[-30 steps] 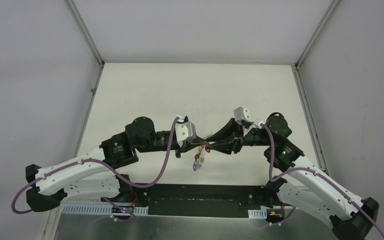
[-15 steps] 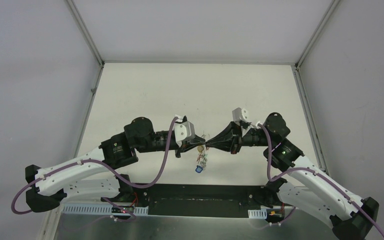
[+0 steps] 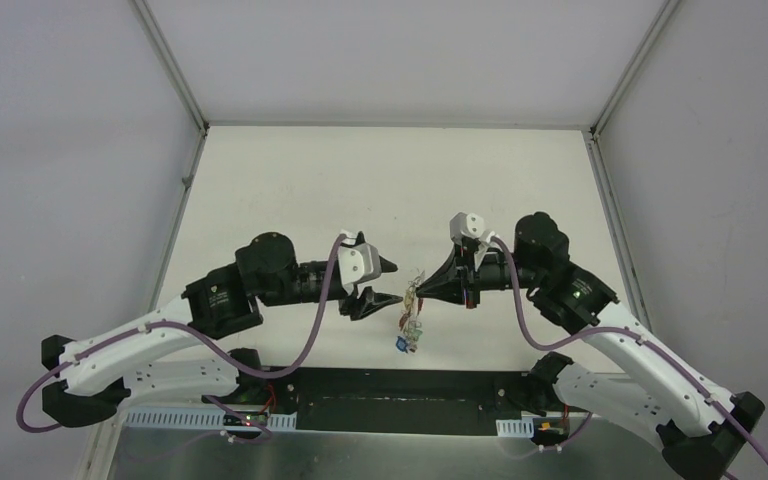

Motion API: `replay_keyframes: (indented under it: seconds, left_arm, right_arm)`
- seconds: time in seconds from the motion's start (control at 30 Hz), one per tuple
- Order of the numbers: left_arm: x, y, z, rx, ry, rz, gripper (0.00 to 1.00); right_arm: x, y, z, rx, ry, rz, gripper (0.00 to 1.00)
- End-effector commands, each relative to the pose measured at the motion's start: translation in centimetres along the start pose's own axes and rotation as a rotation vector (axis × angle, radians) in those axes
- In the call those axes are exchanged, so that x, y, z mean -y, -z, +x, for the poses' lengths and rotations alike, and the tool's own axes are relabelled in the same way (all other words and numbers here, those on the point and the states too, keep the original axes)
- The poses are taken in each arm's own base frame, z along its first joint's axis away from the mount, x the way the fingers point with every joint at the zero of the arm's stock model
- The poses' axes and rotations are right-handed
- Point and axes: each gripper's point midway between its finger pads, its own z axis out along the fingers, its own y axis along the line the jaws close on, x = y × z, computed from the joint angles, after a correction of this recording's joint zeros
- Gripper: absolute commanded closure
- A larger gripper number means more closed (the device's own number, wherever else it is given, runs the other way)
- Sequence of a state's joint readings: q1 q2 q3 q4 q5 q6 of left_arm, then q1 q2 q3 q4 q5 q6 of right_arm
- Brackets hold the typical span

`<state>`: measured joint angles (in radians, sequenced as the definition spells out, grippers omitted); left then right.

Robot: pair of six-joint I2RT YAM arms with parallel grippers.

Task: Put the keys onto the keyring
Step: Adjust the key on the keyring.

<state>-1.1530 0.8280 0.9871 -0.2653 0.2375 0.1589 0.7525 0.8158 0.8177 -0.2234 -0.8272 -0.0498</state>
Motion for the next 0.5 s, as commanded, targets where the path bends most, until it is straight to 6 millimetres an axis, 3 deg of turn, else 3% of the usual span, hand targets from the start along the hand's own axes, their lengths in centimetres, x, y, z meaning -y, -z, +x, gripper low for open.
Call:
replay_keyframes:
  seconds: [0.0, 0.23, 0.47]
  left_arm:
    - [0.5, -0.4, 1.1, -0.120, -0.043, 0.052, 0.46]
    - [0.6, -2.5, 3.4, -0.233, -0.063, 0.103, 0.45]
    - [0.9, -4.2, 4.4, -0.270, -0.055, 0.140, 0.53]
  right_arm:
    - [-0.1, 1.1, -0.7, -0.083, 0.033, 0.025, 1.00]
    - [-0.1, 1.2, -0.1, -0.165, -0.048, 0.023, 1.00]
    - [-0.5, 0.8, 0.2, -0.171, -0.101, -0.008, 1.00]
